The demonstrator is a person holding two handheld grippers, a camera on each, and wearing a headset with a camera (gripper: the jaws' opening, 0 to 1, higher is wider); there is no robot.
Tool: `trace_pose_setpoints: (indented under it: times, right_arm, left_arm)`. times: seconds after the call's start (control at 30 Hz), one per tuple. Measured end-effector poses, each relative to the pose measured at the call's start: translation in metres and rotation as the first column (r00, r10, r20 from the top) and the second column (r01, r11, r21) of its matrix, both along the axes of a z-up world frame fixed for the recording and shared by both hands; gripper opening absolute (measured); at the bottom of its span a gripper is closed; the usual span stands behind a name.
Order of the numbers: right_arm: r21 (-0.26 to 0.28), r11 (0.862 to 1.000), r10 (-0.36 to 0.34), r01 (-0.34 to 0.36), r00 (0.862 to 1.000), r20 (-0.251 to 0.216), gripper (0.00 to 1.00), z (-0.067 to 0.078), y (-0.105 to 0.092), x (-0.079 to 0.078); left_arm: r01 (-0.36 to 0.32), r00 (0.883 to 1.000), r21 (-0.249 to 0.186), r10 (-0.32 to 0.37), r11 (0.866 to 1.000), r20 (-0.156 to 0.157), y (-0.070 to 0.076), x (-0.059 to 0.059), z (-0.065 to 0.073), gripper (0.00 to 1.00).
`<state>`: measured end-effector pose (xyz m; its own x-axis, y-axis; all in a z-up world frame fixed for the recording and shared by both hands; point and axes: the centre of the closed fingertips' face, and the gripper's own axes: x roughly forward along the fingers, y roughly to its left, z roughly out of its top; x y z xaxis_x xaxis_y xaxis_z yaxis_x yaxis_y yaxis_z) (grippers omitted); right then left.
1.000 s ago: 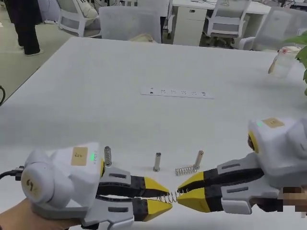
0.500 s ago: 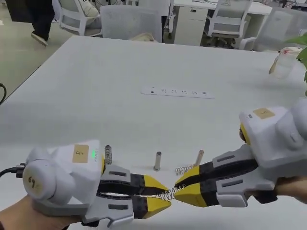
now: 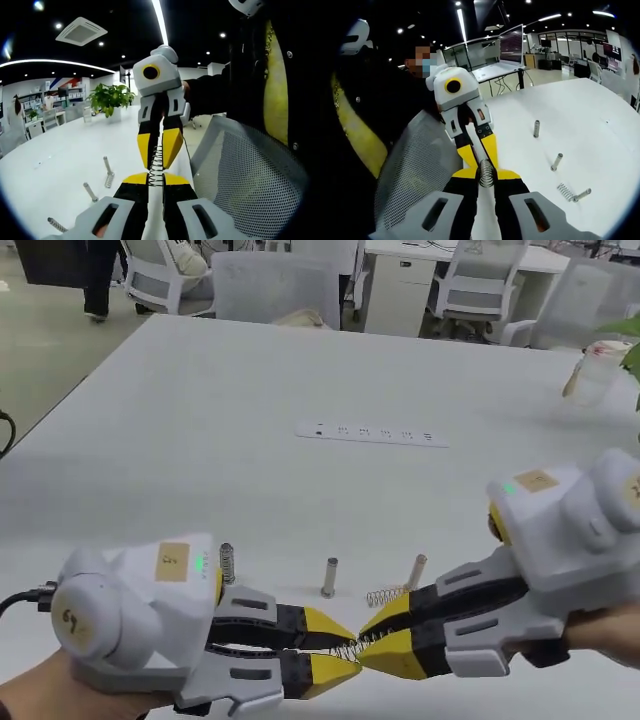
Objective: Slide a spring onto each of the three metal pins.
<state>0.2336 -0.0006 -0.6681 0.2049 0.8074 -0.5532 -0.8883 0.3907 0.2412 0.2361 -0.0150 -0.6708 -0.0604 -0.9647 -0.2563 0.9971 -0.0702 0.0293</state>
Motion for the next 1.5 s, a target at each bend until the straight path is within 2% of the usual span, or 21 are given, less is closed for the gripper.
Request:
trace_pose_setpoints:
  times: [0.17, 0.27, 0.43, 0.6, 0.63, 0.67, 0.8, 0.93, 0.97, 1.0, 1.1, 1.2, 1.23, 1.27, 1.37, 1.47, 1.5]
  right_arm:
    - [-0.013, 1.0, 0.008, -0.008, 1.0, -0.006, 0.08, -0.001, 0.001, -0.001]
    - [-0.036, 0.999, 0.023, -0.023, 1.0, -0.014, 0.08, -0.002, 0.002, -0.002]
    - [-0.105, 0.993, 0.049, -0.053, 0.998, -0.036, 0.08, -0.003, 0.001, -0.003]
    - [-0.202, 0.974, 0.099, -0.105, 0.994, -0.037, 0.08, -0.004, 0.001, -0.002]
    - [-0.208, 0.972, 0.102, -0.108, 0.994, -0.038, 0.08, -0.004, 0.001, -0.002]
    - [-0.239, 0.963, 0.117, -0.123, 0.992, -0.037, 0.08, -0.004, 0.0, -0.001]
    - [-0.311, 0.937, 0.157, -0.162, 0.987, -0.039, 0.08, -0.003, -0.001, 0.001]
    - [-0.408, 0.884, 0.23, -0.229, 0.972, -0.046, 0.08, -0.001, -0.002, 0.002]
    - [-0.433, 0.867, 0.247, -0.245, 0.968, -0.052, 0.08, -0.001, -0.003, 0.002]
    - [-0.443, 0.86, 0.257, -0.253, 0.965, -0.054, 0.08, 0.0, -0.003, 0.002]
    - [-0.489, 0.823, 0.292, -0.288, 0.954, -0.07, 0.08, 0.002, -0.005, 0.003]
    - [-0.521, 0.794, 0.321, -0.314, 0.944, -0.081, 0.08, 0.003, -0.005, 0.003]
    - [-0.535, 0.779, 0.335, -0.327, 0.938, -0.086, 0.08, 0.004, -0.005, 0.003]
    - [-0.541, 0.772, 0.341, -0.333, 0.936, -0.09, 0.08, 0.004, -0.005, 0.002]
    - [-0.574, 0.735, 0.372, -0.361, 0.922, -0.105, 0.08, 0.005, -0.005, 0.002]
    - [-0.591, 0.711, 0.392, -0.38, 0.913, -0.114, 0.08, 0.007, -0.004, 0.001]
    - [-0.594, 0.708, 0.395, -0.382, 0.911, -0.115, 0.08, 0.007, -0.004, 0.001]
  left_arm:
    - [0.0, 1.0, 0.006, 0.0, 1.0, -0.002, 0.0, 0.0, -0.002, 0.02]
    - [0.01, 1.0, 0.014, -0.01, 1.0, 0.014, 0.0, -0.003, -0.003, 0.02]
    - [0.014, 1.0, 0.028, -0.014, 1.0, 0.024, -0.001, -0.004, -0.005, 0.02]
    - [0.009, 1.0, 0.035, -0.01, 0.999, 0.028, -0.004, -0.002, -0.007, 0.02]
    - [0.009, 1.0, 0.035, -0.01, 0.999, 0.028, -0.004, -0.002, -0.007, 0.02]
    - [0.006, 1.0, 0.036, -0.007, 0.999, 0.03, -0.004, -0.001, -0.007, 0.02]
    - [-0.003, 1.0, 0.03, 0.002, 1.0, 0.03, -0.006, 0.002, -0.006, 0.02]
    - [-0.004, 1.0, 0.025, 0.004, 1.0, 0.03, -0.009, 0.003, -0.004, 0.02]
    - [-0.005, 1.0, 0.023, 0.004, 1.0, 0.03, -0.01, 0.003, -0.003, 0.02]
    - [-0.005, 1.0, 0.02, 0.004, 1.0, 0.031, -0.011, 0.003, -0.002, 0.02]
    - [-0.007, 0.999, 0.01, 0.006, 1.0, 0.033, -0.013, 0.004, 0.0, 0.02]
    - [-0.009, 0.999, 0.002, 0.009, 1.0, 0.031, -0.014, 0.004, 0.002, 0.02]
    - [-0.01, 1.0, -0.001, 0.01, 1.0, 0.03, -0.015, 0.004, 0.003, 0.02]
    - [-0.01, 1.0, -0.002, 0.01, 1.0, 0.029, -0.015, 0.004, 0.003, 0.02]
    - [-0.01, 1.0, -0.006, 0.011, 1.0, 0.028, -0.016, 0.003, 0.004, 0.02]
    - [-0.009, 1.0, -0.01, 0.01, 1.0, 0.026, -0.017, 0.003, 0.006, 0.02]
    - [-0.01, 1.0, -0.011, 0.01, 1.0, 0.026, -0.017, 0.003, 0.006, 0.02]
